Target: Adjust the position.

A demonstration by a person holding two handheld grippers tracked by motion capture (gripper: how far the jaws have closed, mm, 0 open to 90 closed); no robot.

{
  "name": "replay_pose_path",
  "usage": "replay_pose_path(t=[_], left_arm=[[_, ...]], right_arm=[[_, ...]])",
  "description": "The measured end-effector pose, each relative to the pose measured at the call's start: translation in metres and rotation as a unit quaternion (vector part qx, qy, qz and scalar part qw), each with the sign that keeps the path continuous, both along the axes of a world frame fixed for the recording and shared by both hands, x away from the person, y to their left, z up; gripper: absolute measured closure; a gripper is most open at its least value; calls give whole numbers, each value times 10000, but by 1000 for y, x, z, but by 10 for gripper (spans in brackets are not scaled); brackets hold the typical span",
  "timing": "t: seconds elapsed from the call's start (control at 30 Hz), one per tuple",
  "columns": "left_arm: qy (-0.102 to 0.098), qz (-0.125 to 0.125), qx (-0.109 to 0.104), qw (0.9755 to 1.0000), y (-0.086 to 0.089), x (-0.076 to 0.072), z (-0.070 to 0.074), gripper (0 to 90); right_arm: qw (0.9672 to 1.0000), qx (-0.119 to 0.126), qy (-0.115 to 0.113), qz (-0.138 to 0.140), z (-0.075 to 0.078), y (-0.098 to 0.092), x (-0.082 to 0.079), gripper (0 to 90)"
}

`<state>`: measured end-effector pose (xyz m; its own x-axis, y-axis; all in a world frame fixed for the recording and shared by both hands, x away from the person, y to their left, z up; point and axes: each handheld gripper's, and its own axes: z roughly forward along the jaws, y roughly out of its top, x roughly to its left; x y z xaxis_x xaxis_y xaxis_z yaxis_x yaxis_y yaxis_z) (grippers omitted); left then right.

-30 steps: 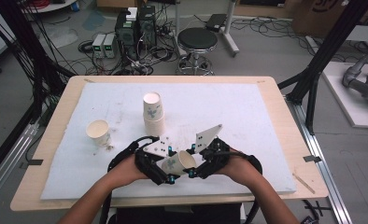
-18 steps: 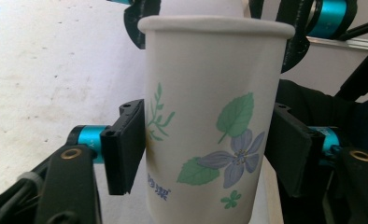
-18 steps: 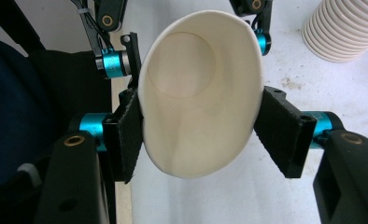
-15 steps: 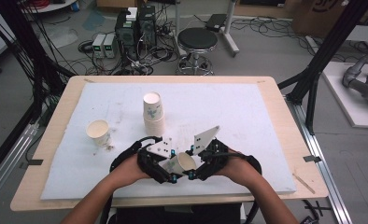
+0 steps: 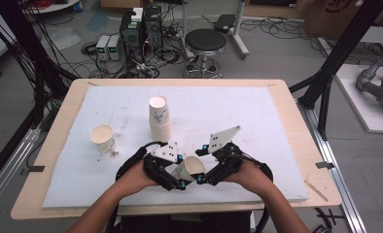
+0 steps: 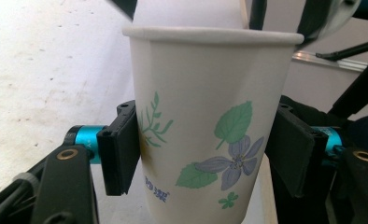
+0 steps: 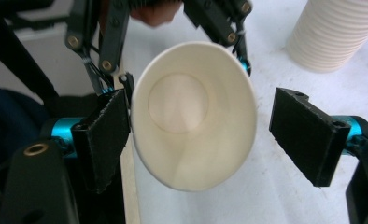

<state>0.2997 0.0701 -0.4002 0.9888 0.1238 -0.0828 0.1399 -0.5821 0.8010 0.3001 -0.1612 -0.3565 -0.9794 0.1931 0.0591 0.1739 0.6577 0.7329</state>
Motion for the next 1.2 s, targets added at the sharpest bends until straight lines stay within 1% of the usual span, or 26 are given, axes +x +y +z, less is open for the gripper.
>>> replay_pose_path(t=[0.1,0.2,0.23,0.3,0.37,0.4,0.47,0.53,0.6,0.67,0.73,0.83,0.9,0.93,1.03,1.1,1.17,1.2], left_arm=[[-28,45,-61,10000,1,1,1,316],[-48,136,-154,9998,3,1,1,314],[-72,185,-215,9996,4,2,2,314],[-63,331,-414,9986,8,3,0,314],[-37,541,-650,9964,14,3,-3,314],[-34,605,-722,9955,16,4,-4,313],[-38,792,-903,9928,21,4,-8,311],[-48,955,-1092,9894,27,4,-10,309],[-138,1104,-1241,9860,32,4,-12,308],[-193,1216,-1410,9823,36,3,-14,308],[-256,1305,-1532,9792,41,2,-15,306],[-277,1421,-1706,9747,46,1,-18,305],[-304,1487,-1789,9721,50,0,-21,304],[-314,1509,-1799,9715,51,0,-22,303],[-353,1573,-1902,9684,55,-1,-24,302],[-378,1606,-1940,9670,57,-2,-25,301],[-428,1648,-2016,9645,59,-3,-26,301],[-470,1688,-2057,9628,59,-3,-26,301]], right_arm=[[9995,274,45,-129,3,-9,0,208],[9980,539,54,-332,5,-20,0,208],[9971,629,50,-418,6,-24,0,208],[9951,801,16,-580,6,-33,0,208],[9926,938,-60,-767,6,-43,-1,208],[9909,1017,-93,-874,5,-50,-1,208],[9883,1105,-112,-1050,2,-58,-2,208],[9850,1158,-198,-1262,-1,-68,-4,208],[9811,1258,-227,-1455,-4,-78,-5,208],[9769,1348,-286,-1635,-8,-87,-7,208],[9730,1435,-339,-1773,-12,-95,-9,208],[9682,1511,-390,-1953,-18,-103,-11,208],[9655,1507,-445,-2075,-23,-107,-13,208],[9648,1471,-459,-2132,-25,-109,-13,208],[9609,1428,-535,-2310,-34,-116,-15,208],[9574,1408,-565,-2457,-38,-120,-17,208],[9539,1433,-600,-2568,-42,-124,-18,209],[9524,1428,-640,-2617,-44,-126,-19,208]])
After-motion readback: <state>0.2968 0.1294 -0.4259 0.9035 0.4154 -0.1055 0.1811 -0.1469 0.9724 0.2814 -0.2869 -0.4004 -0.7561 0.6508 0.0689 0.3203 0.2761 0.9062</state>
